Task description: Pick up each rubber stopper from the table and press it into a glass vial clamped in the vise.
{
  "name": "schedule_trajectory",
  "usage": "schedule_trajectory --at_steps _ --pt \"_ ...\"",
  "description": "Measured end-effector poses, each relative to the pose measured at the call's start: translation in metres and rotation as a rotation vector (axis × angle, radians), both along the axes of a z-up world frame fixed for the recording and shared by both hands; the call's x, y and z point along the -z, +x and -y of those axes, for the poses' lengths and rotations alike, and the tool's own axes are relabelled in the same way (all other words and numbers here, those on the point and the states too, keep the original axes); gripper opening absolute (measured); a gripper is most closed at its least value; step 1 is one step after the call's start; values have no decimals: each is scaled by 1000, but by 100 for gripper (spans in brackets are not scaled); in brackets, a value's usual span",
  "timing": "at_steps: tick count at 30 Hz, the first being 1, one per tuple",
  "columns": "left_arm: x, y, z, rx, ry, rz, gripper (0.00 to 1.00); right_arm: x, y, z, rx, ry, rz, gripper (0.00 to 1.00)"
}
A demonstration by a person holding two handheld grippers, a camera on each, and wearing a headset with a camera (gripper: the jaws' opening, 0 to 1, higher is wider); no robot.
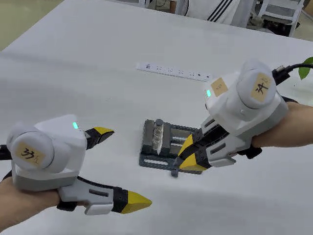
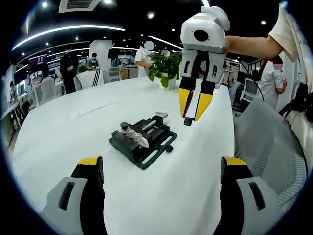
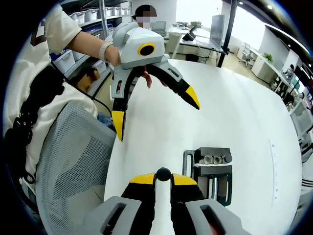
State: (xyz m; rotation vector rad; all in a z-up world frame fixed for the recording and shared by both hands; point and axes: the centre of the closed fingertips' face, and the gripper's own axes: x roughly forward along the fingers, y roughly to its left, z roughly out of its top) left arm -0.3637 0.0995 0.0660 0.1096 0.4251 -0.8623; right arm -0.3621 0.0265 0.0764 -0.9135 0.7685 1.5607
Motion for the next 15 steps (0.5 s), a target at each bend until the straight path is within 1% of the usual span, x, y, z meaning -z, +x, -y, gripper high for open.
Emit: schedule_trajectory --at_steps 3,5,6,8,9,15 --pt "1 -2 -2 -5 1 -3 99 1 5 0 -6 -13 6 6" --pt "1 -3 -3 -11 -1 -6 99 0 10 -1 -16 -16 22 6" --pt "1 -5 -4 -11 -1 -13 99 0 14 -4 -40 -12 42 6" --pt "1 -6 -5 -12 -3 -17 99 0 20 -5 -53 -21 56 6" --pt "2 -7 -7 -15 -1 -16 99 0 27 -5 -74 -29 83 6" --pt "0 -6 -14 -34 -4 -18 99 -2 51 -10 -133 -77 125 6"
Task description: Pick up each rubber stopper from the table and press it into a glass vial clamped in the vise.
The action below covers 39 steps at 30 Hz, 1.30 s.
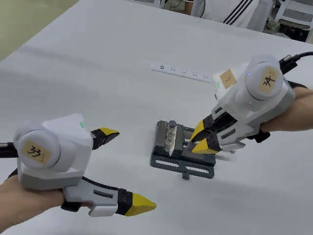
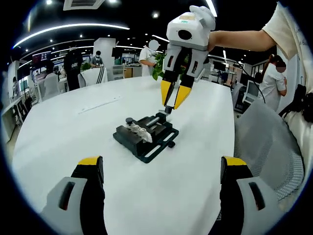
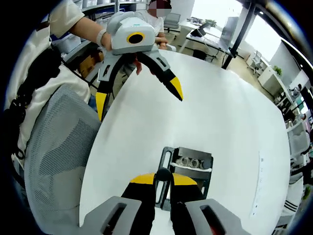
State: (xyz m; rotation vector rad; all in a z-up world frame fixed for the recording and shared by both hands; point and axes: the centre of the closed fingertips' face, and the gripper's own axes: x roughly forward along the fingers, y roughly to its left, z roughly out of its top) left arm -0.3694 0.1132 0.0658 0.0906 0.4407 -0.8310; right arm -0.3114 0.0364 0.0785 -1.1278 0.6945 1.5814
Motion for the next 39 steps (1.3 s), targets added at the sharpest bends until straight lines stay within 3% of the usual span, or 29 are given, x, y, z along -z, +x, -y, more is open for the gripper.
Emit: schedule_trajectory --at_steps 4,13,18,31,39 --pt "-1 1 -3 -10 -1 -1 99 2 14 -2 -67 -65 45 6" --pt "0 3 -8 -26 -3 -6 99 14 32 -13 -134 -135 57 5" --pt "1 4 -10 -36 -9 -8 99 20 46 -18 -179 -184 95 5" --pt "6 8 -11 -28 -1 -25 99 39 59 -29 -215 -246 73 5" --pt "6 11 -12 -33 -7 -24 99 42 57 -30 -211 -254 64 5"
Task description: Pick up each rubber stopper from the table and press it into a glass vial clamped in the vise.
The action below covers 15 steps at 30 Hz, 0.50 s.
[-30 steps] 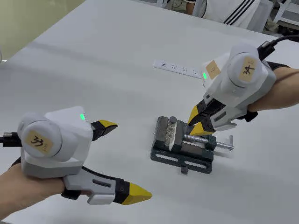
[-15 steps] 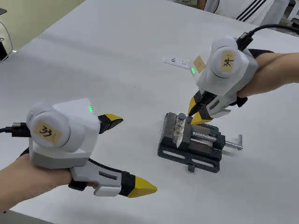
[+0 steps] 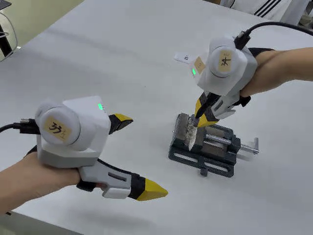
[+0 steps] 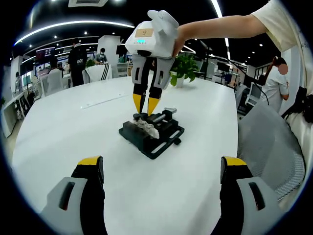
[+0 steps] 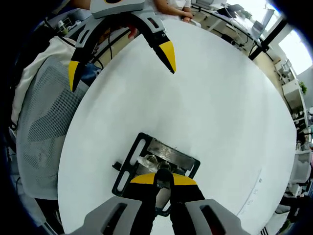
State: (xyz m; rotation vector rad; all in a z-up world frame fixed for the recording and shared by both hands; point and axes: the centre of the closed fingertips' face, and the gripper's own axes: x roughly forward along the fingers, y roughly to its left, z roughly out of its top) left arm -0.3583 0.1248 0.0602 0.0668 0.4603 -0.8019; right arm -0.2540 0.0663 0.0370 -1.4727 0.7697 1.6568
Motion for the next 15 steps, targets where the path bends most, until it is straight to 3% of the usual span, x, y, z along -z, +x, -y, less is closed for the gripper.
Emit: schedule_trajectory --at_steps 15 --pt "3 -3 -1 -9 -5 -9 99 9 0 -1 7 -23 3 5"
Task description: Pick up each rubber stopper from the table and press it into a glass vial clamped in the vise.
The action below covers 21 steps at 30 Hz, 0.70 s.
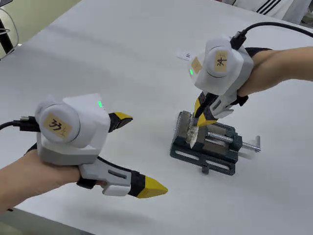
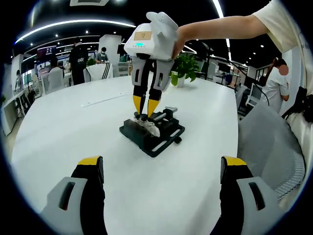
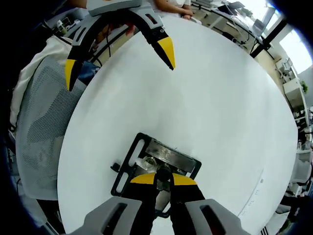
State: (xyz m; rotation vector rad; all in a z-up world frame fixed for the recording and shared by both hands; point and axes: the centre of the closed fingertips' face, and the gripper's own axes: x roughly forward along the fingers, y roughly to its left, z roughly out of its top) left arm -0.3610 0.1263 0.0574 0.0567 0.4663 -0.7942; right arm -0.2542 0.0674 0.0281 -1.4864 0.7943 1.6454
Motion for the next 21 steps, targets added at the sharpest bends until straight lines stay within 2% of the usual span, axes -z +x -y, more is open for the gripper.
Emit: schedule_trajectory --at_steps 13,18,21 --pt "3 -2 -1 -4 -6 -5 99 2 -3 -2 5 -69 16 5" --pt "4 -2 1 -1 -7 -6 99 2 -3 -2 99 -78 1 4" --pt "3 -2 2 2 -9 -6 99 2 -2 -3 127 -78 -1 4"
